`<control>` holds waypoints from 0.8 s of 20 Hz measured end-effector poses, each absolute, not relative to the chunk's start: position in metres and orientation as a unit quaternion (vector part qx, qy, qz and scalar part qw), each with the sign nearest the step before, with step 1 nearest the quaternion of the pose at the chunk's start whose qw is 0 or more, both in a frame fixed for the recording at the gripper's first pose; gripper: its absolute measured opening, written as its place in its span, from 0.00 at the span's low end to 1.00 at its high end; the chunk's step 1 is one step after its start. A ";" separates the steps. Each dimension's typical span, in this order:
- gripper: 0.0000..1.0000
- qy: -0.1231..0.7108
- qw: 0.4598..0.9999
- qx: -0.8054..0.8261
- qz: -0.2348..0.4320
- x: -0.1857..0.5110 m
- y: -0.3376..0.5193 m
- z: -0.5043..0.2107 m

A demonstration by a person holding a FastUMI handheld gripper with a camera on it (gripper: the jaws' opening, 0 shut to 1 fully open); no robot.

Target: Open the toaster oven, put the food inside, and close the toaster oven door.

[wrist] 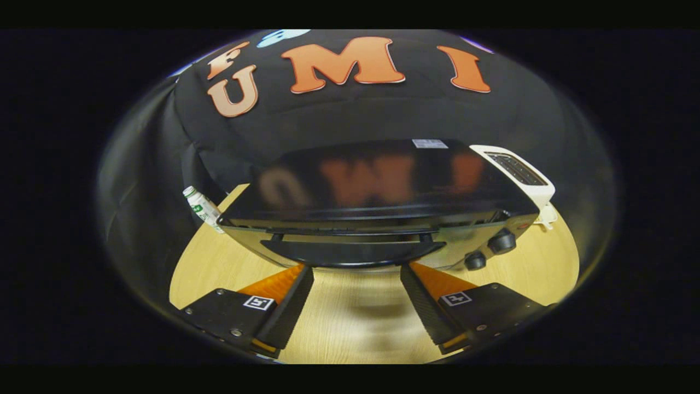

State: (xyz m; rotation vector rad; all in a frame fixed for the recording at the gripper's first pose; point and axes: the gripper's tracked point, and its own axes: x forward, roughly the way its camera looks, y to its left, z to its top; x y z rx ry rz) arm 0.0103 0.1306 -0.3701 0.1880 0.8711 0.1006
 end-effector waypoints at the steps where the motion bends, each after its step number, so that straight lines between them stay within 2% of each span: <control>1: 0.95 0.421 0.901 0.092 0.048 0.015 0.130 -0.367; 2: 0.95 0.438 0.893 0.086 0.053 0.009 0.131 -0.371; 8: 0.96 0.419 0.898 0.101 0.088 -0.011 0.146 -0.333; 12: 0.97 0.356 0.924 0.089 0.105 -0.006 0.137 -0.276; 16: 0.97 0.259 0.956 0.077 0.115 0.016 0.127 -0.195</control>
